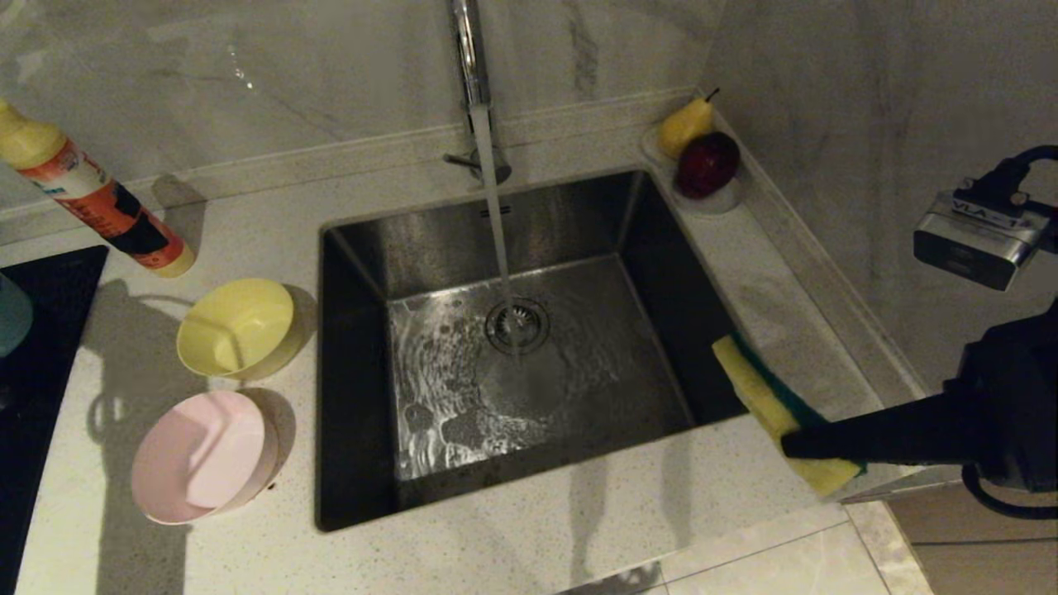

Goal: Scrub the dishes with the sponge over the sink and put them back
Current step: Place the bowl on the table

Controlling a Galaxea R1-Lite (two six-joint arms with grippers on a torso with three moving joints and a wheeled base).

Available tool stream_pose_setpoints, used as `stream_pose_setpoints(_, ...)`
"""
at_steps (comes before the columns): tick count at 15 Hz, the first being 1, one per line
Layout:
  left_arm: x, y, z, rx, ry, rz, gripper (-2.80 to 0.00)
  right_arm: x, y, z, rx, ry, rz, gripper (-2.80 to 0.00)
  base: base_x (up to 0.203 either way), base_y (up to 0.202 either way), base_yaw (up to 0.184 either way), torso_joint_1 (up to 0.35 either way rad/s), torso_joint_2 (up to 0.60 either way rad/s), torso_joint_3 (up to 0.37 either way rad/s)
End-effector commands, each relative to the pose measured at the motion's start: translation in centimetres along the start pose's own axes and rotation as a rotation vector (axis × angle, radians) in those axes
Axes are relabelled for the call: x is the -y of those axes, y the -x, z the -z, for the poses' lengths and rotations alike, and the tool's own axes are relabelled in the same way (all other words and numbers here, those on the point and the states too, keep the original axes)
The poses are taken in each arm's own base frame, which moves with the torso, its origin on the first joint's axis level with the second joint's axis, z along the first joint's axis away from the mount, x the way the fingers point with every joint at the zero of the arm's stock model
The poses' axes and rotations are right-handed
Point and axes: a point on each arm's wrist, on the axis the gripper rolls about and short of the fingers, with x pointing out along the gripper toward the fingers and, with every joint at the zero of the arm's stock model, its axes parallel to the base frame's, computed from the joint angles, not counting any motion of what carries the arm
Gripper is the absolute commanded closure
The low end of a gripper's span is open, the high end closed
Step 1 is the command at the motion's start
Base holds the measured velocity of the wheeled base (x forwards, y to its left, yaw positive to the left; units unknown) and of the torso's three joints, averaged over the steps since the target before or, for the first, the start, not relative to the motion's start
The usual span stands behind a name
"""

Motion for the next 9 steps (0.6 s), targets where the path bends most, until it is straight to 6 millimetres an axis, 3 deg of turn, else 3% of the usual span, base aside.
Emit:
stream_pose_setpoints(1, -0.4, -2.8, -0.4, -0.029, 0.031, -0.033, 0.0, 0.1, -0.2, 0.0, -0.01, -0.007, 0.003, 0.0, 0.0, 0.0, 0.0, 0.0, 0.0, 0.0)
stream_pose_setpoints(9, -1.0, -4.8, -1.3, -0.035, 0.064, -0.051, 0.0, 0.2, 0.1, 0.3, -0.005, -0.005, 0.004, 0.0, 0.0, 0.0, 0.0, 0.0, 0.0, 0.0)
